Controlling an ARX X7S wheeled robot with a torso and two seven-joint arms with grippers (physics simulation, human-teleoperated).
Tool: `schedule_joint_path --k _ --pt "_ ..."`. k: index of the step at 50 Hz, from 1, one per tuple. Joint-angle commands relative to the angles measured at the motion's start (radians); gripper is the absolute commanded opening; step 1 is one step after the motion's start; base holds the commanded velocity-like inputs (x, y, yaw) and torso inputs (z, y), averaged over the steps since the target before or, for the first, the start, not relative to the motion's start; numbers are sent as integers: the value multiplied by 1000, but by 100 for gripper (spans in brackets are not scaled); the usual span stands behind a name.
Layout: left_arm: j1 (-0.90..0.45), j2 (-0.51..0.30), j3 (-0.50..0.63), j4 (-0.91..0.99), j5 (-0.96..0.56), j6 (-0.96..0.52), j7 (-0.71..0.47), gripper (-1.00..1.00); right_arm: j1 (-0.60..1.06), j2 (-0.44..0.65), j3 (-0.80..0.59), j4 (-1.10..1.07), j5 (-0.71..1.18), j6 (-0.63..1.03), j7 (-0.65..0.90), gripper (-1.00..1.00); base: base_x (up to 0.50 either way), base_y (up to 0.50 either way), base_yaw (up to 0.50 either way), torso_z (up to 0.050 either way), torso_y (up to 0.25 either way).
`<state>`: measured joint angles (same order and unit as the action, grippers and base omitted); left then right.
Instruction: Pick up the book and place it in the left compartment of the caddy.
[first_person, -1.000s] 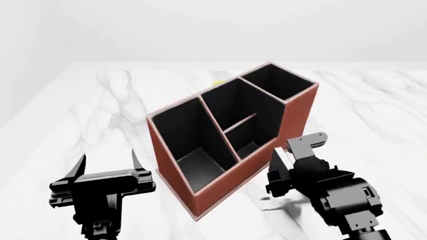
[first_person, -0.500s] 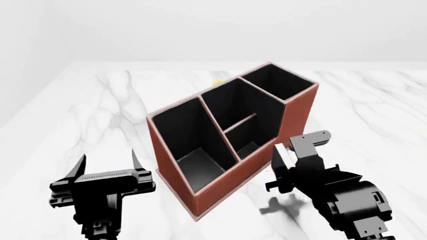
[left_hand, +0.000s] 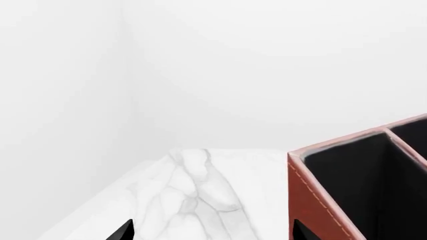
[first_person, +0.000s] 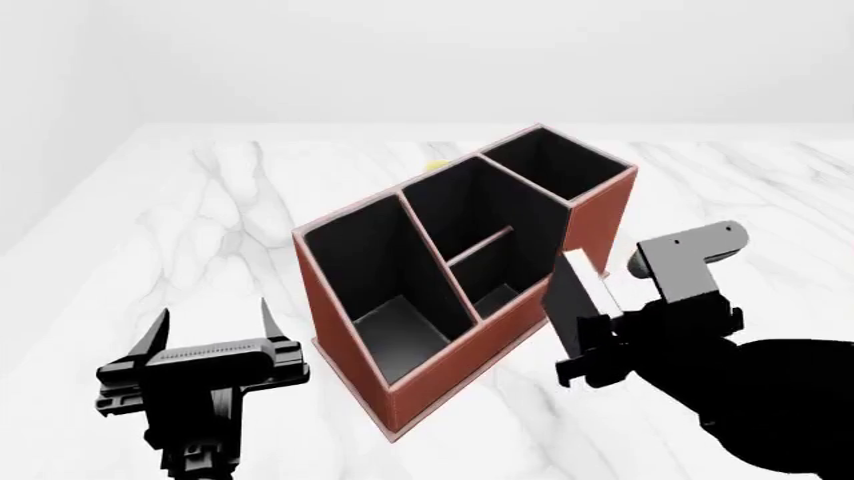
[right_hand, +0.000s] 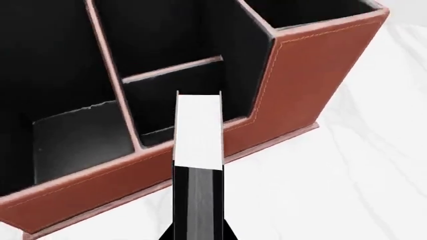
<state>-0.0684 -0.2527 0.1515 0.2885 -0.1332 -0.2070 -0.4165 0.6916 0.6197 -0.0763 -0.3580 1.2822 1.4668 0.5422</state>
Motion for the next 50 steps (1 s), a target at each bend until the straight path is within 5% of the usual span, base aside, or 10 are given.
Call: schedule_joint_path --k 1,10,19,33,50 --pt "1 -4 5 -1 -2 3 -6 100 224 123 -65 -58 631 18 391 -100 0 0 0 0 0" --pt "-3 -7 3 -7 -10 8 -7 100 493 30 -212 67 700 -8 421 -100 0 0 0 0 1" --pt "-3 -11 2 -11 -14 13 -11 100 639 -133 -297 246 517 16 283 -100 0 0 0 0 1" --pt "-6 -14 5 -22 -21 20 -13 100 646 -293 -500 365 105 -112 -54 -100 0 0 0 0 1" --pt "-6 -18 9 -30 -27 29 -18 100 593 -346 -637 467 -60 -232 -183 -100 0 0 0 0 1"
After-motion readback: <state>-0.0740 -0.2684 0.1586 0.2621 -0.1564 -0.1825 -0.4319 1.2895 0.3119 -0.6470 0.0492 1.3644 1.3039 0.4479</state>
